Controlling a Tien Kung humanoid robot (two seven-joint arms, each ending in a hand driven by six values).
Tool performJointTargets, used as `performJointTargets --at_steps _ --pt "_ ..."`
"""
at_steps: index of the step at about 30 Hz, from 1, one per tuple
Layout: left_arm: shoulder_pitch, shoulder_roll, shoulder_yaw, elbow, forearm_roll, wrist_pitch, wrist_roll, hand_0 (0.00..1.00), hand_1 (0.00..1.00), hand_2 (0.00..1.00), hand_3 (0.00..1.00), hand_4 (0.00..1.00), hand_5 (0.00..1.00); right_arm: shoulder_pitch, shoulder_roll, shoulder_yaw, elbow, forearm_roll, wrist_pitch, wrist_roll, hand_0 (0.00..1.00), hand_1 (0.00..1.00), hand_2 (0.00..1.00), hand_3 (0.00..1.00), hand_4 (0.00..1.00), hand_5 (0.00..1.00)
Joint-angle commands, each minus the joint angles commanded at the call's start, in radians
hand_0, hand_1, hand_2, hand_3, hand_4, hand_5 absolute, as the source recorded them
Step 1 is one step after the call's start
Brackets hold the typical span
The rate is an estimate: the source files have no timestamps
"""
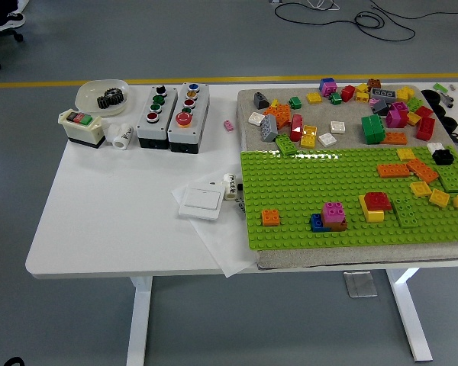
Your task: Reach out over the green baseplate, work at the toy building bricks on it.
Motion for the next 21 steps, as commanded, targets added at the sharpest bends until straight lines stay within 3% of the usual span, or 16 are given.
performJointTargets --at_steps 21 --pt "-0.005 0.003 -0.014 -0.002 0.028 -0.011 0.0 0.76 0.744 0.726 0.596 0.659 0.605 0.024 0.07 0.028 -0.012 -0.065 -0.001 -0.004 0.906 0.825 0.847 0.85 0.998 0.998"
